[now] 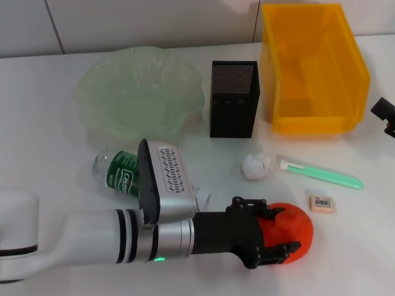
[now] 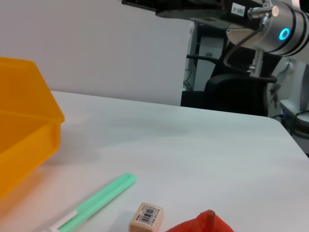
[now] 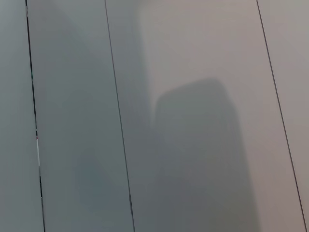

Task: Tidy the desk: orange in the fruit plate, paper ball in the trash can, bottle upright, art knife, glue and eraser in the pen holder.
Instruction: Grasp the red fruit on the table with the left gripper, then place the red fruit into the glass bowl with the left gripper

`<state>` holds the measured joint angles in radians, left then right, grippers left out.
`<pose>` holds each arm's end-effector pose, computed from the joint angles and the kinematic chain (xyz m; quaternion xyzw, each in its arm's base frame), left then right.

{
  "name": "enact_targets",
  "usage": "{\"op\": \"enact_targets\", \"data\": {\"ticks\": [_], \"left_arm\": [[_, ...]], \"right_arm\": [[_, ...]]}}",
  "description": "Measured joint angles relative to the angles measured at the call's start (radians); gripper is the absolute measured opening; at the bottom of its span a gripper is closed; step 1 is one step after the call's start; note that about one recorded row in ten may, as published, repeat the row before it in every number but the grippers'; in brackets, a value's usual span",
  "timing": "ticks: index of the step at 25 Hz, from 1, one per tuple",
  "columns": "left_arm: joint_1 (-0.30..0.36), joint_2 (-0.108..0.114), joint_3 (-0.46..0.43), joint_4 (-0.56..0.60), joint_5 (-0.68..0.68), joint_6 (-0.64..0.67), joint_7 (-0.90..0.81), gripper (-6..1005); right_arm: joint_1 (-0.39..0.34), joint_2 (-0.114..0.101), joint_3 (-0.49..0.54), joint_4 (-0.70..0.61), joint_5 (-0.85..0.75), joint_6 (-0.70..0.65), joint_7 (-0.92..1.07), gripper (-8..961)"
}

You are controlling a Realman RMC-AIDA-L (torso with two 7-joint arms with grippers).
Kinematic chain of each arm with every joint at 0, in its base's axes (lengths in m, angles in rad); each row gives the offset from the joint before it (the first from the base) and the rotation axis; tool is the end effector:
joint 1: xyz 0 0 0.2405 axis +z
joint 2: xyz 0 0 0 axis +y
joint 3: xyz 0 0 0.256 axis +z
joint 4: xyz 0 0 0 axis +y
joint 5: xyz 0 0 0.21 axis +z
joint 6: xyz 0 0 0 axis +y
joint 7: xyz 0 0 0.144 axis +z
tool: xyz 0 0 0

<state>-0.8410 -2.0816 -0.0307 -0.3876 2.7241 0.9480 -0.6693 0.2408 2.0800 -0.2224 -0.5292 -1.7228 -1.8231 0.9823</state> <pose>-0.1756 0.2771 -0.1799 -0.9750 -0.0650 -0.2109 0.0268 0.3356 0.2366 0.0700 -0.7954 0.1803 0.4307 0.3863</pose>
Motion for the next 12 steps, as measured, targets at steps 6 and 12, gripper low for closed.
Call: {"op": "enact_targets", "data": {"ticks": [6, 12], "left_arm": [[0.014, 0.001, -0.045, 0.001, 0.013, 0.006, -0.004, 574], [0.035, 0.009, -0.082, 0.017, 0.026, 0.083, -0.012, 301]], "right_arm": [[-0.002, 0.000, 0.000, 0.000, 0.000, -0.001, 0.000, 802], [-0.003, 0.000, 0.003, 0.000, 0.000, -0.002, 0.001, 802]]}}
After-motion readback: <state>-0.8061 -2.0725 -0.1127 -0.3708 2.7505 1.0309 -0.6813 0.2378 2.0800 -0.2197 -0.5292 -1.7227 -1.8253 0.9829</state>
